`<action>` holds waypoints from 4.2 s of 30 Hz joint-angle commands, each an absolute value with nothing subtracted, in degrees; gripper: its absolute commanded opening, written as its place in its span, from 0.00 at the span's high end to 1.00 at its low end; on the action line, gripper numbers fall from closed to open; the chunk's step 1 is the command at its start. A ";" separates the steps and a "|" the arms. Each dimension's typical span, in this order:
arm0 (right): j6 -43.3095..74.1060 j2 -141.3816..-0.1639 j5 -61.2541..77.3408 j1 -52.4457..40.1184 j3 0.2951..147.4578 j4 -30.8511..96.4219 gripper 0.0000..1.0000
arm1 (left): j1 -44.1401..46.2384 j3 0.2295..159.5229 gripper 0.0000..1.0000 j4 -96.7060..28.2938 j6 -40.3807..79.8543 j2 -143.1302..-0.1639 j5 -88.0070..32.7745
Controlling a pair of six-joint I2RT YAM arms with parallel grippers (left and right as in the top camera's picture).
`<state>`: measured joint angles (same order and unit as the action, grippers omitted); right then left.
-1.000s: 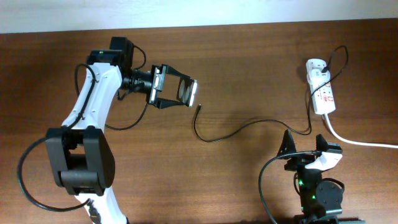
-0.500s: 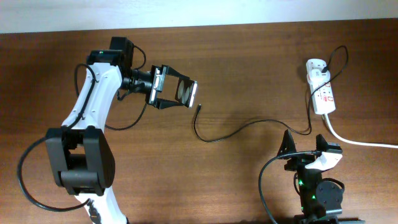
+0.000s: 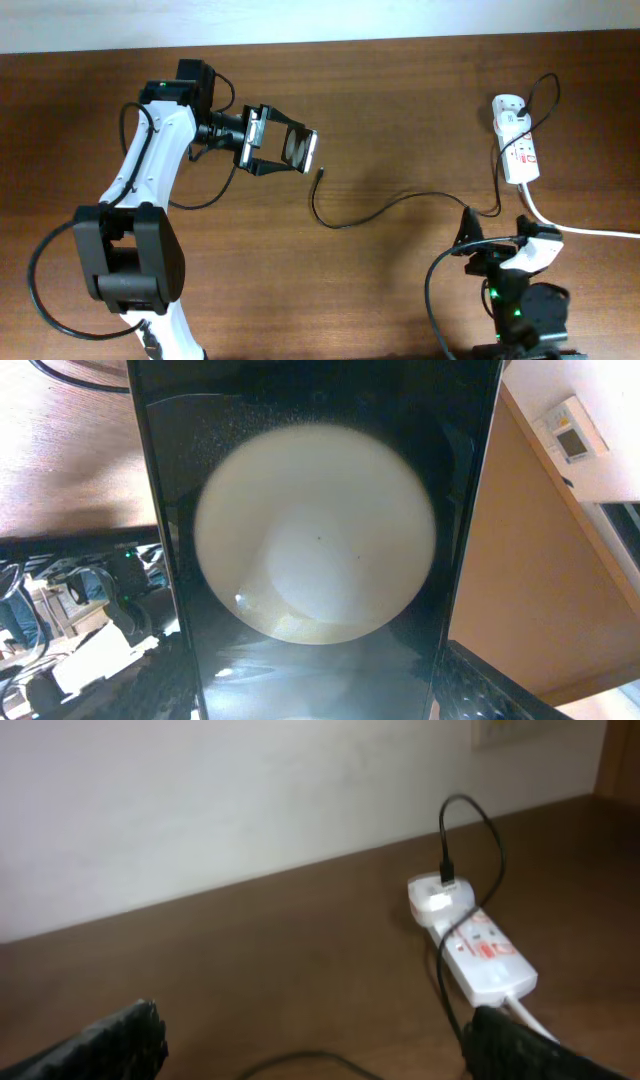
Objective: Plug charger to phone and switch on socket
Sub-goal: 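Swing the right gripper left toward the phone held by the left gripper, then close the right gripper on the phone's edge beside the left gripper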
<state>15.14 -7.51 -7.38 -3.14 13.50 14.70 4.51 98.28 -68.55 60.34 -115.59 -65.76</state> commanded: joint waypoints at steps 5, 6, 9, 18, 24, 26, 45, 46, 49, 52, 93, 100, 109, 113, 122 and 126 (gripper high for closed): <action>17.08 -32.49 -5.78 -2.92 37.21 24.58 0.01 | 4.45 100.07 1.00 -68.66 61.49 -113.23 -67.24; 17.06 -36.58 -5.61 -2.90 40.71 27.05 0.01 | 4.45 100.07 1.00 -68.66 61.49 -113.23 -67.24; 17.15 -46.26 -0.95 -1.19 48.80 32.49 0.01 | 4.45 100.07 1.00 -68.64 61.49 -113.23 -67.24; 18.92 -63.24 39.46 26.17 51.20 36.27 0.01 | 4.45 100.07 1.00 -68.64 61.47 -113.23 -67.02; 10.11 -68.84 40.49 27.53 57.74 45.43 0.01 | 4.45 100.07 1.00 -68.62 61.49 -113.23 -66.41; 7.90 -68.86 38.98 26.52 61.36 48.69 0.01 | 4.45 100.07 1.00 -68.62 61.47 -113.23 -65.95; 7.09 -69.36 37.26 15.53 71.16 51.35 0.01 | 4.45 100.07 1.00 -68.62 61.49 -113.23 -64.64; 7.11 -69.63 37.26 14.28 71.16 51.05 0.00 | 4.45 100.07 1.00 -68.62 61.47 -113.23 -64.62; 7.84 -71.09 35.05 9.34 71.16 50.22 0.04 | 4.45 100.07 1.00 -68.62 61.47 -113.23 -64.40; 8.16 -72.18 34.63 6.50 71.16 49.47 0.05 | 4.49 100.07 1.00 -68.64 61.49 -113.23 -62.67; 38.09 -87.88 23.03 -23.33 71.16 28.80 0.39 | 10.79 100.07 1.00 -62.39 72.88 -113.23 -43.03; 39.75 -91.37 21.78 -27.57 71.16 24.38 0.46 | 11.46 100.07 1.00 -62.39 72.88 -113.23 -43.00; 42.37 -95.53 18.98 -29.15 71.16 21.52 0.55 | 13.52 100.07 1.00 -62.39 72.88 -113.23 -43.03; 42.50 -97.23 18.55 -29.34 71.16 21.17 0.55 | 13.63 100.07 1.00 -62.41 72.88 -113.23 -43.03; 42.50 -97.23 17.47 -29.34 71.16 19.22 0.69 | 13.74 100.07 1.00 -62.39 72.88 -113.23 -43.00; 42.50 -97.23 17.50 -29.34 71.16 19.18 0.73 | 13.74 100.07 1.00 -62.39 72.88 -113.23 -43.03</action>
<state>42.46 -96.82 18.20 -28.71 70.00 19.27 13.50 98.48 -62.50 72.29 -115.59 -42.35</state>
